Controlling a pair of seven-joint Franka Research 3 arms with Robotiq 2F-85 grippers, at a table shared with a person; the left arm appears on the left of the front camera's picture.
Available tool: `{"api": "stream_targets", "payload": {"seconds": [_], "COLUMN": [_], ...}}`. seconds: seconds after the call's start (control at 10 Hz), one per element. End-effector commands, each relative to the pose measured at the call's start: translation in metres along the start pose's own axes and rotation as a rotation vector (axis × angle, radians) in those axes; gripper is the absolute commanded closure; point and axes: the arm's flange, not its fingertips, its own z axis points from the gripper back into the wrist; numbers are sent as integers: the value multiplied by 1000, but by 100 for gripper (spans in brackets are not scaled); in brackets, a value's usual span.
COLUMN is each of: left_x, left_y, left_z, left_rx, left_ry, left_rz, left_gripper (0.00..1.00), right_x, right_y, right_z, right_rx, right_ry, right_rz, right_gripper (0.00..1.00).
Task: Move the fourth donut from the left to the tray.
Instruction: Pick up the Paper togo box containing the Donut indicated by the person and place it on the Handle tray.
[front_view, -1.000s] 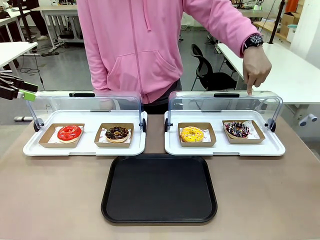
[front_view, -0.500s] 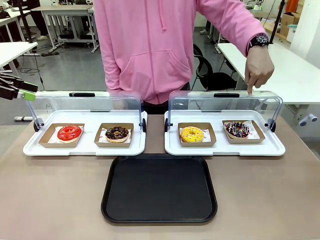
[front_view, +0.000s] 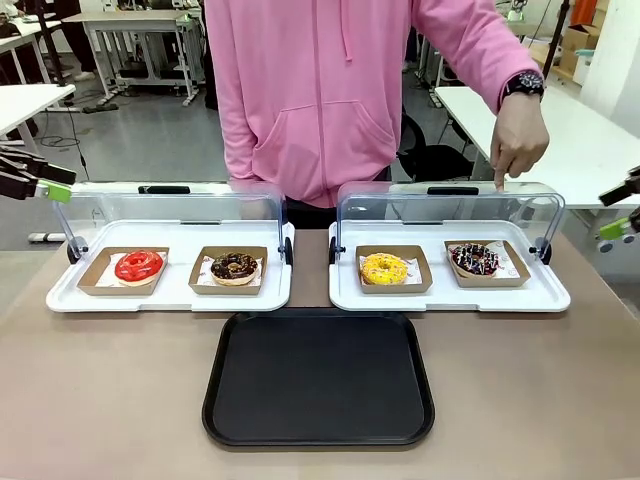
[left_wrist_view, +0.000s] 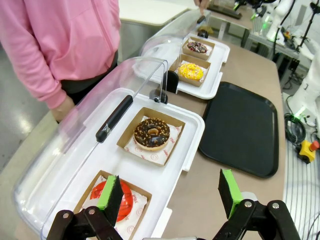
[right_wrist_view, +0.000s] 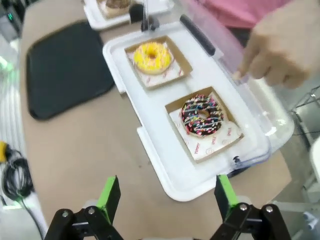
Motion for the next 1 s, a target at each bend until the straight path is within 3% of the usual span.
{"api": "stream_targets", "payload": {"seconds": [0.0,0.4,0.5,0.9], "left_x": [1,1,1,1], "left_y": [-1,-1,-1,-1], "left_z": [0,0,0,0], "left_rx": [-4,-4,-4,-4], "left_ry": [-6,-6,-6,-6], "left_rz": [1,1,1,1], "left_gripper": [0,0,0,0], "right_x": [-3,5,7,9], "right_y": [4,4,3,12], "right_z": [-37,-98,-99,-91], "right_rx": [-48,-65,12,-35], "right_ry": [140,293,277,259], "right_rz": [140,356,314,291], "right_gripper": [0,0,0,0]}}
